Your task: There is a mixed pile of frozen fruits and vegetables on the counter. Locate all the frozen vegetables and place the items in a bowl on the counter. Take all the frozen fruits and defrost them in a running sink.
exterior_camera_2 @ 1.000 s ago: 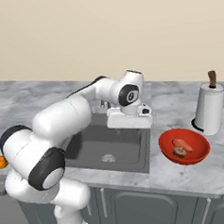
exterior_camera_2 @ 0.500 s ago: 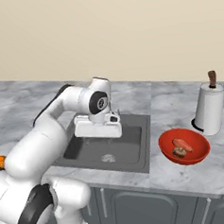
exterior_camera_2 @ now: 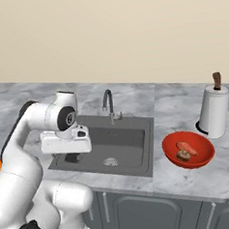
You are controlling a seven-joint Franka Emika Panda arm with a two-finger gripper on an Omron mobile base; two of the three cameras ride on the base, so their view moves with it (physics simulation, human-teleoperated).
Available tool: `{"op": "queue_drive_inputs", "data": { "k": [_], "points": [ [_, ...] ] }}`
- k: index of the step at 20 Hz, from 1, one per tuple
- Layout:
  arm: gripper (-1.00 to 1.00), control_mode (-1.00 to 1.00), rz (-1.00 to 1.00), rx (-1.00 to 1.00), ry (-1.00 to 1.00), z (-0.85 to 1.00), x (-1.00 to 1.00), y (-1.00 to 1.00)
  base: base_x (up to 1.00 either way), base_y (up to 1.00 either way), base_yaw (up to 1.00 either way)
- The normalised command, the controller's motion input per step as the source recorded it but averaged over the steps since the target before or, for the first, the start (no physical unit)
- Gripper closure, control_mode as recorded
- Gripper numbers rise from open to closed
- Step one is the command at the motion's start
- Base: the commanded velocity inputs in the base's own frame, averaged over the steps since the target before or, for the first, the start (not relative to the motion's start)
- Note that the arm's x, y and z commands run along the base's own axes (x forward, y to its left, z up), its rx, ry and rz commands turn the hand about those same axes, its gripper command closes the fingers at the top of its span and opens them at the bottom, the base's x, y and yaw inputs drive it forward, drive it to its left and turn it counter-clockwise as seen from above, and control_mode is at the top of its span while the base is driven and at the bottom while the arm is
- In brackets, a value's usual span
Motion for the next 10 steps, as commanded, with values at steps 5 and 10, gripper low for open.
{"op": "queue_drive_inputs", "data": {
  "k": [5,10],
  "points": [
    [-1.00,-1.00,0.03,-0.05,0.00,-0.11,-0.19,1.00,0.00,0.00,0.00],
    [-1.00,-1.00,0.07,-0.10,0.00,-0.01,0.01,1.00,0.00,0.00,0.00]
  ]
}}
